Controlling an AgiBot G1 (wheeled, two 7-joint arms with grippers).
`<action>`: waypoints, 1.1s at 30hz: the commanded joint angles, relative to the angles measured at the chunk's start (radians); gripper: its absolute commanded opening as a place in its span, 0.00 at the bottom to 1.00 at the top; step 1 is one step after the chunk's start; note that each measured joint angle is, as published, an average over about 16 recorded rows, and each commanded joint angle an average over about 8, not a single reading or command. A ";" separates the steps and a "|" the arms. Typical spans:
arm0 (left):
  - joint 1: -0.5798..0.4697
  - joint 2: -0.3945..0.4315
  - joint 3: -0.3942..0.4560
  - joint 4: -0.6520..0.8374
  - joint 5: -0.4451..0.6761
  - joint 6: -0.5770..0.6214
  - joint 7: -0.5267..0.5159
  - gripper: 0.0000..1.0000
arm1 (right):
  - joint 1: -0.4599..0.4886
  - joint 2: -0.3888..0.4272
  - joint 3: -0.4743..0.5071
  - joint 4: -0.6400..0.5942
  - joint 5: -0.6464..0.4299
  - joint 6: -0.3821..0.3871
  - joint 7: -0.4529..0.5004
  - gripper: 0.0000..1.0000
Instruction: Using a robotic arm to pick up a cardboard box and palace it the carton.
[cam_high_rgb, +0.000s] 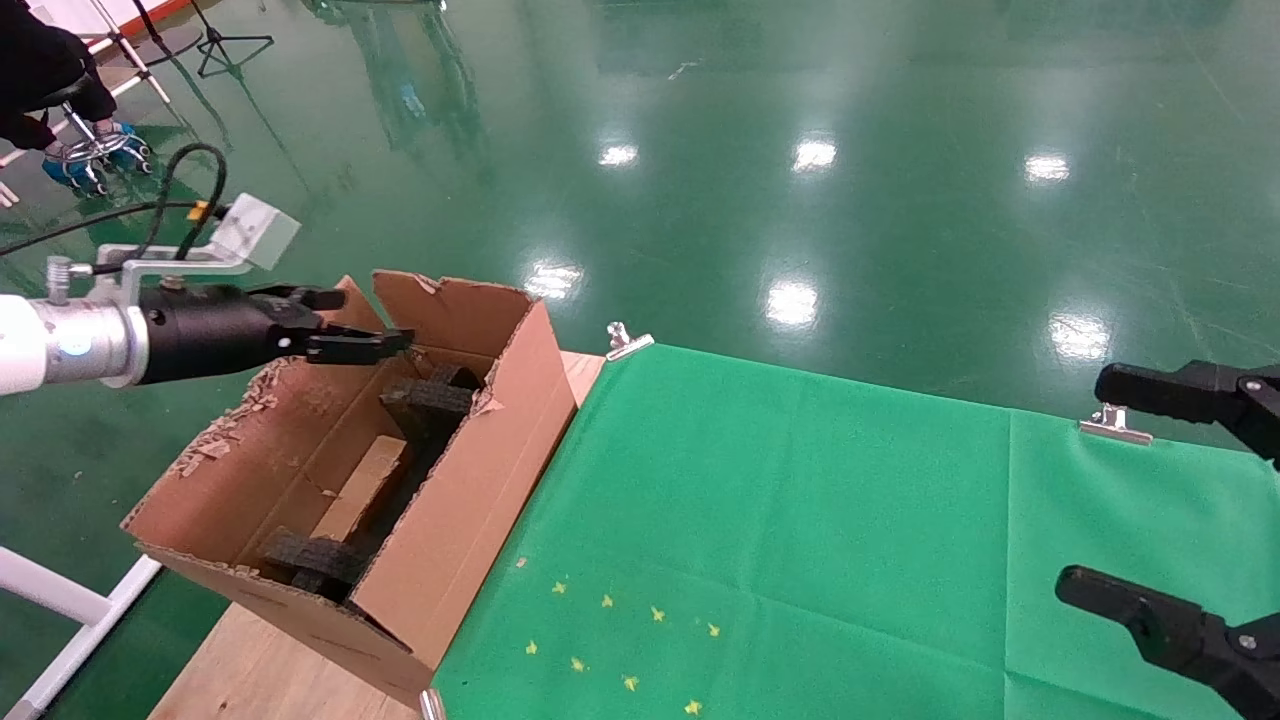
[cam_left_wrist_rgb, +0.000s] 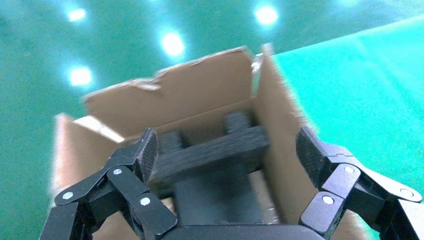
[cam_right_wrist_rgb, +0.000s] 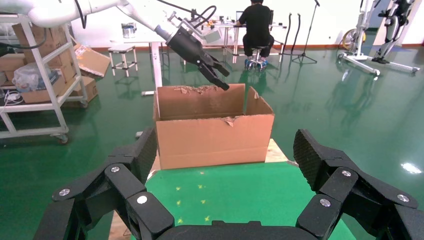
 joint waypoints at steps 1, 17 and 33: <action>0.008 0.003 -0.007 -0.012 -0.023 0.013 0.014 1.00 | 0.000 0.000 0.000 0.000 0.000 0.000 0.000 1.00; 0.087 0.046 -0.073 -0.124 -0.236 0.140 0.154 1.00 | 0.000 0.000 0.000 0.000 0.000 0.000 0.000 1.00; 0.165 0.089 -0.139 -0.235 -0.451 0.268 0.294 1.00 | 0.000 0.000 0.000 0.000 0.000 0.000 0.000 1.00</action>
